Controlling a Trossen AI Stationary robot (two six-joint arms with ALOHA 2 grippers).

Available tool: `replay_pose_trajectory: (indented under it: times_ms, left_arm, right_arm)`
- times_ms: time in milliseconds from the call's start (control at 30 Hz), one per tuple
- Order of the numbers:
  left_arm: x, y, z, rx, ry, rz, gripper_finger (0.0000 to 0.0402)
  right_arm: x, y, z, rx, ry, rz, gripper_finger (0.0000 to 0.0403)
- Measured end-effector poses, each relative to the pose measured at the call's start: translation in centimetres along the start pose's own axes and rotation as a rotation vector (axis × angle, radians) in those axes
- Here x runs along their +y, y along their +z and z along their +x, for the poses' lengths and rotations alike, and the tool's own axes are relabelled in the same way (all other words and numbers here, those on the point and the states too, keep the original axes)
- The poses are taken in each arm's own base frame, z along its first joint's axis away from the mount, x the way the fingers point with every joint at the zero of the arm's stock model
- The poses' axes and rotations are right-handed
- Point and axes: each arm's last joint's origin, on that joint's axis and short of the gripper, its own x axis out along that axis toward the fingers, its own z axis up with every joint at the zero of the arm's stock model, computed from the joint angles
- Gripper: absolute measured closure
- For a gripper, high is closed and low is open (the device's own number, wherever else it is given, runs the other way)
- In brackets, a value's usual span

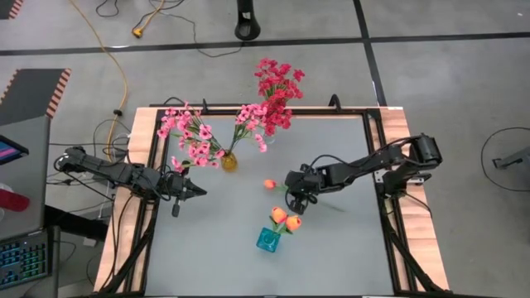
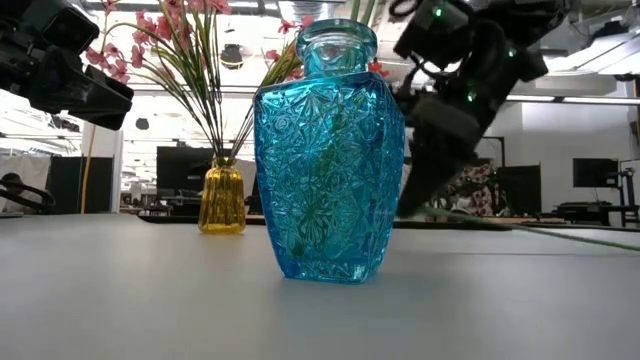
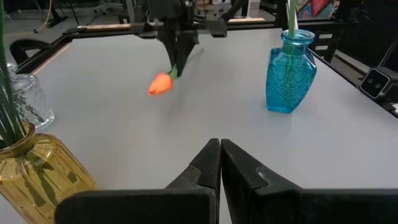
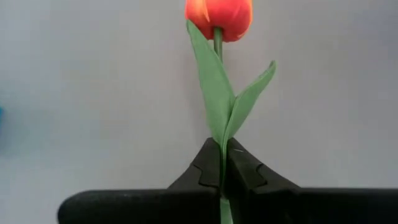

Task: Sort flowers into vase by color
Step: Put the orange tulip into the blue vase

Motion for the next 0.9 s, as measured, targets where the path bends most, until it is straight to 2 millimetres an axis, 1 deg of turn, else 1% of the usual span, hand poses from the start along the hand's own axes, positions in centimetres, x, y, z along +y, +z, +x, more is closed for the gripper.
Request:
replay_pose_trajectory:
  times_ms: [133,267,433,633,700,800,900]
  left_arm:
    - [0.0,0.0,0.0,0.000,0.000,0.000,0.0401]
    - [0.0,0.0,0.0,0.001,0.000,0.000,0.0401]
    - [0.0,0.0,0.0,0.001,0.000,0.000,0.0401]
    - [0.0,0.0,0.0,0.001,0.000,0.000,0.0401]
    - [0.0,0.0,0.0,0.001,-0.001,0.000,0.0401]
    - [0.0,0.0,0.0,0.001,0.000,0.000,0.0401]
    - [0.0,0.0,0.0,0.001,-0.001,0.000,0.0401]
  right_arm:
    - [0.1,1.0,-1.8,-0.067,0.020,0.009,0.0372]
    - [0.0,1.9,-4.5,-0.159,0.042,0.018,0.0372]
    - [0.0,2.9,-9.5,-0.342,0.047,0.042,0.0372]
    - [0.7,2.7,-16.2,-0.588,0.108,0.067,0.0372]
    - [1.3,2.5,-18.3,-0.685,0.145,0.047,0.0372]
    - [2.6,2.2,-20.8,-0.824,0.213,-0.021,0.0372]
    - [4.0,1.9,-22.7,-0.948,0.268,-0.108,0.0372]
